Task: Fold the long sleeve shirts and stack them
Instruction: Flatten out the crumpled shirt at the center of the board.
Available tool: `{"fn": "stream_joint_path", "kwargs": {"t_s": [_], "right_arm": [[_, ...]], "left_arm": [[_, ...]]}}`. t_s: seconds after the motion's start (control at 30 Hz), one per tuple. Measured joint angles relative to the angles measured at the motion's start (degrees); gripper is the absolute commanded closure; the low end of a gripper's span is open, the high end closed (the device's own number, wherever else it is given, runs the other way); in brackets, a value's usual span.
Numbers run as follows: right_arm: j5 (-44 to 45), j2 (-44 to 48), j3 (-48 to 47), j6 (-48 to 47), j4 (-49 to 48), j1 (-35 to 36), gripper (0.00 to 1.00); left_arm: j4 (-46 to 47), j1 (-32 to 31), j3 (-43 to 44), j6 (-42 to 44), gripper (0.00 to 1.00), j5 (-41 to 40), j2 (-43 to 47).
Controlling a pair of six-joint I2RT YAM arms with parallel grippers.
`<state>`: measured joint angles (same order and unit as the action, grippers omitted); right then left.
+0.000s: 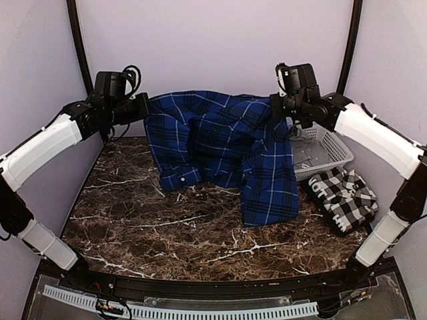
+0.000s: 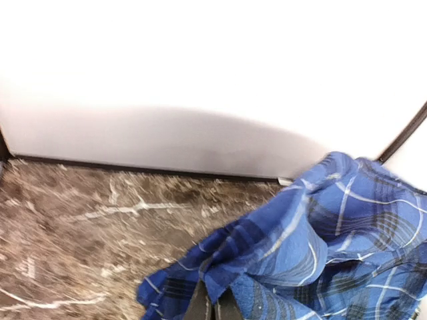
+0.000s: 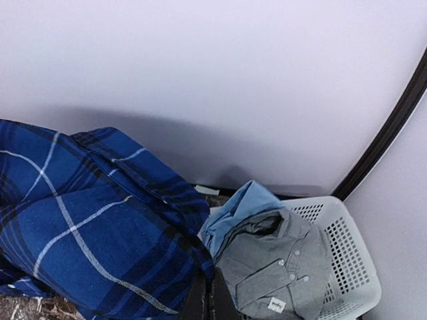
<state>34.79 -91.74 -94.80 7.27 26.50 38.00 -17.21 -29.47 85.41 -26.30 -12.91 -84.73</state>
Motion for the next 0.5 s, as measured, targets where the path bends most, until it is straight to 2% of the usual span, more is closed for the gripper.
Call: {"fn": "stream_joint_path", "kwargs": {"t_s": [0.23, 0.5], "right_arm": [[2.8, 5.0, -0.9, -5.4, -5.3, 0.0, 1.00], [-1.4, 14.9, -0.1, -10.0, -14.7, 0.1, 1.00]], "left_arm": [[-2.1, 0.0, 4.6, 10.3, 1.00, -7.6, 6.8], [-0.4, 0.0, 10.4, 19.0, 1.00, -5.4, 15.6]]}}
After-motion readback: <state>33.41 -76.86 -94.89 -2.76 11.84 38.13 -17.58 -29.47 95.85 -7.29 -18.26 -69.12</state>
